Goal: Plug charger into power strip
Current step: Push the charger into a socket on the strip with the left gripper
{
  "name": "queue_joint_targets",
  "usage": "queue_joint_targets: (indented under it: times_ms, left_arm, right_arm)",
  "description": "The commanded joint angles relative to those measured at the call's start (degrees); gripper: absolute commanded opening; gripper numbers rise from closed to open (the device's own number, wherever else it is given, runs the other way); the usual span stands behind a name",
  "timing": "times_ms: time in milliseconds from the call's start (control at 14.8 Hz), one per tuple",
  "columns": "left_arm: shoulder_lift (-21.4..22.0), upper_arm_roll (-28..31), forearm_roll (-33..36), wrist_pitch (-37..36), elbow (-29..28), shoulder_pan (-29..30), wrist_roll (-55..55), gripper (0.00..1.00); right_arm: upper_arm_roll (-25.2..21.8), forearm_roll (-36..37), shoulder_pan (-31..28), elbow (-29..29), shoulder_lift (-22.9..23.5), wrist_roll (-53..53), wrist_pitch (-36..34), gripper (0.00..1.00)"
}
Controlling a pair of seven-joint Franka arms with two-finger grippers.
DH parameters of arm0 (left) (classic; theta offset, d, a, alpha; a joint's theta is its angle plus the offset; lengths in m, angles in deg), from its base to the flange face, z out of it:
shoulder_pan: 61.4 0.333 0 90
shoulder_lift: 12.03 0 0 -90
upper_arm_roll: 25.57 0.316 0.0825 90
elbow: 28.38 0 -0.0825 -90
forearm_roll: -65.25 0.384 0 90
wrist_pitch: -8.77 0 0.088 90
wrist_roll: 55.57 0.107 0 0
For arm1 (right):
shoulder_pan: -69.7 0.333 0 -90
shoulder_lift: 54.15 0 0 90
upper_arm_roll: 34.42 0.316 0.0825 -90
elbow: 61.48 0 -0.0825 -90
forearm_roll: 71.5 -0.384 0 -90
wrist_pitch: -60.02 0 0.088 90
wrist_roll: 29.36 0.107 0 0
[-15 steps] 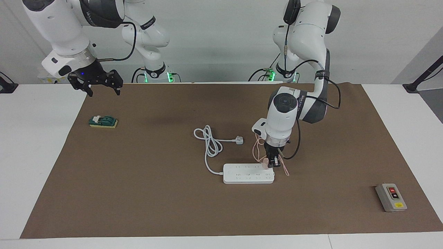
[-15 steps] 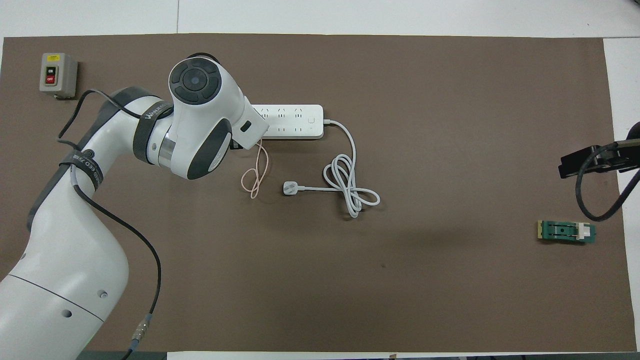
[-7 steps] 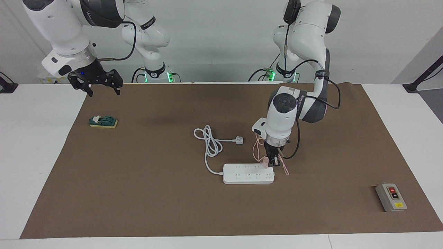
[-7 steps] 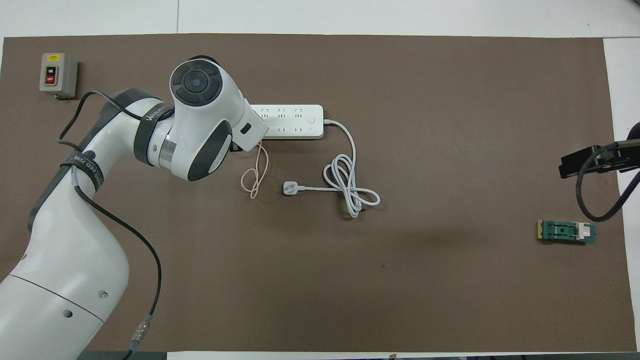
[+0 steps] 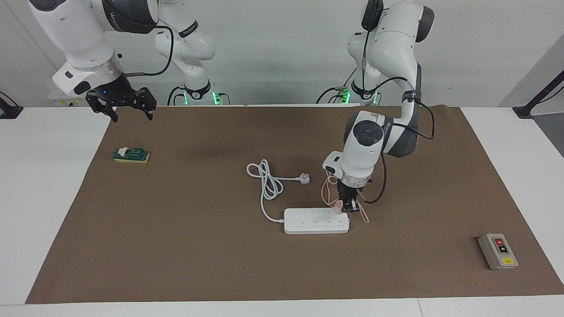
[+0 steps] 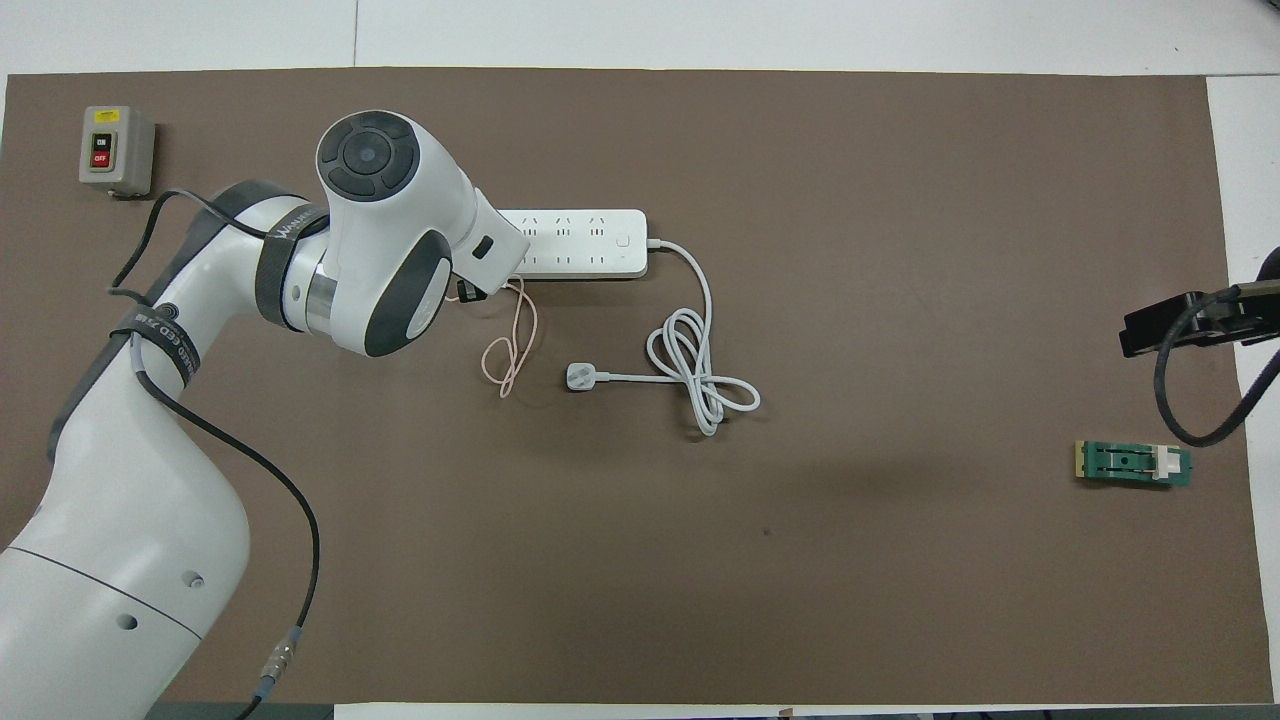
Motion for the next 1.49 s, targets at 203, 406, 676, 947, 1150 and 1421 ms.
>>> queue_joint_targets:
  times_ms: [203, 406, 676, 947, 1150, 1421]
  left_arm:
    - [-2.1, -1.0, -1.6, -5.9, 3.5, -0.8, -0.4, 0.00]
    - [-2.2, -1.2, 4.9, -5.0, 3.2, -2.1, 0.5, 0.00]
    - [-2.7, -1.3, 4.5, -3.0, 2.8, -1.6, 3.0, 0.00]
    - [-4.2, -1.4, -1.7, -3.9, 3.2, -0.5, 4.4, 0.00]
    - [-9.7, -1.4, -3.6, -9.7, 10.7, -0.8, 4.5, 0.00]
    - [-10.0, -1.3, -3.5, -10.9, 11.6, -1.0, 4.4, 0.00]
  right_arm:
    - [0.5, -0.6, -0.5, 0.0, -0.6, 1.1, -0.9, 1.00]
    - [0.5, -0.6, -0.5, 0.0, -0.6, 1.1, -1.0, 1.00]
    - [0.5, -0.6, -0.5, 0.1, -0.6, 1.1, -1.0, 1.00]
    - [0.6, -0.6, -0.5, 0.1, -0.6, 1.2, -1.0, 1.00]
    - [0.5, -0.6, -0.5, 0.0, -0.6, 1.2, -1.0, 1.00]
    - [0.6, -0.6, -0.5, 0.0, -0.6, 1.2, -0.9, 1.00]
